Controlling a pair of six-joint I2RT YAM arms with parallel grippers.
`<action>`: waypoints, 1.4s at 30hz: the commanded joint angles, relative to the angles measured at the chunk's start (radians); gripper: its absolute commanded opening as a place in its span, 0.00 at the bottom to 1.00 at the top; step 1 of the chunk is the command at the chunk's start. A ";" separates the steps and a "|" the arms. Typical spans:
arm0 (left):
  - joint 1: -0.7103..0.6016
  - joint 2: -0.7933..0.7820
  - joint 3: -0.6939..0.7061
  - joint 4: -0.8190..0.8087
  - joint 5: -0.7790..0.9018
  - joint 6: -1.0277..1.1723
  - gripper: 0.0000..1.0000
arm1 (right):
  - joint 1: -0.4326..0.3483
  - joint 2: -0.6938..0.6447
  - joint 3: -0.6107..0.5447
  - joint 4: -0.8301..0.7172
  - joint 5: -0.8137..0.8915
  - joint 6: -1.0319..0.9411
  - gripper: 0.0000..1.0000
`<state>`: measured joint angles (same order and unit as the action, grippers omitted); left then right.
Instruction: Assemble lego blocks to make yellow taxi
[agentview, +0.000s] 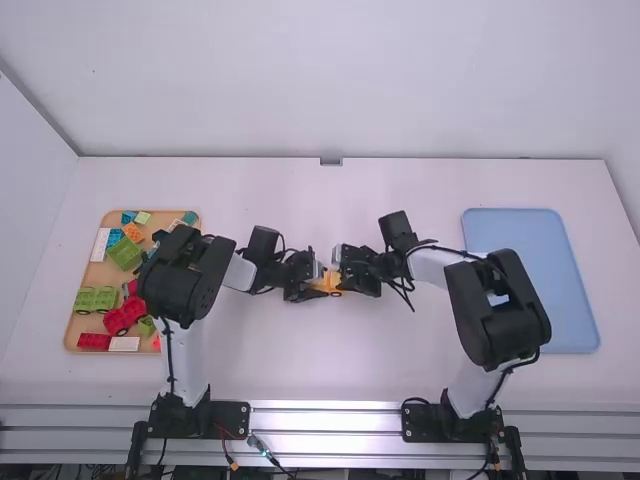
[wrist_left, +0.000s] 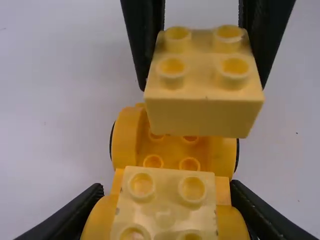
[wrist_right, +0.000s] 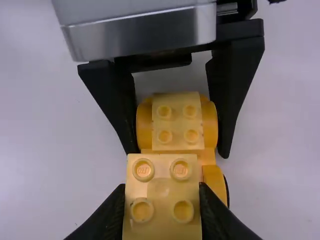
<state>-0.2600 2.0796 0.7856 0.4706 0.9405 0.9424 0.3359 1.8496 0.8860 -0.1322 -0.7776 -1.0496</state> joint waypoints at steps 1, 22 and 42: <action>-0.010 0.021 0.006 -0.002 -0.014 -0.011 0.57 | -0.002 -0.011 -0.003 -0.002 0.000 -0.003 0.28; -0.037 0.021 0.001 -0.016 -0.040 -0.011 0.59 | 0.000 0.068 -0.004 0.064 0.019 -0.005 0.29; -0.038 0.021 0.001 -0.016 -0.041 -0.011 0.60 | 0.000 0.066 -0.084 0.192 0.017 0.058 0.27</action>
<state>-0.2863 2.0796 0.7864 0.4606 0.9371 0.9165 0.3283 1.9030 0.8143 0.0849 -0.7876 -1.0126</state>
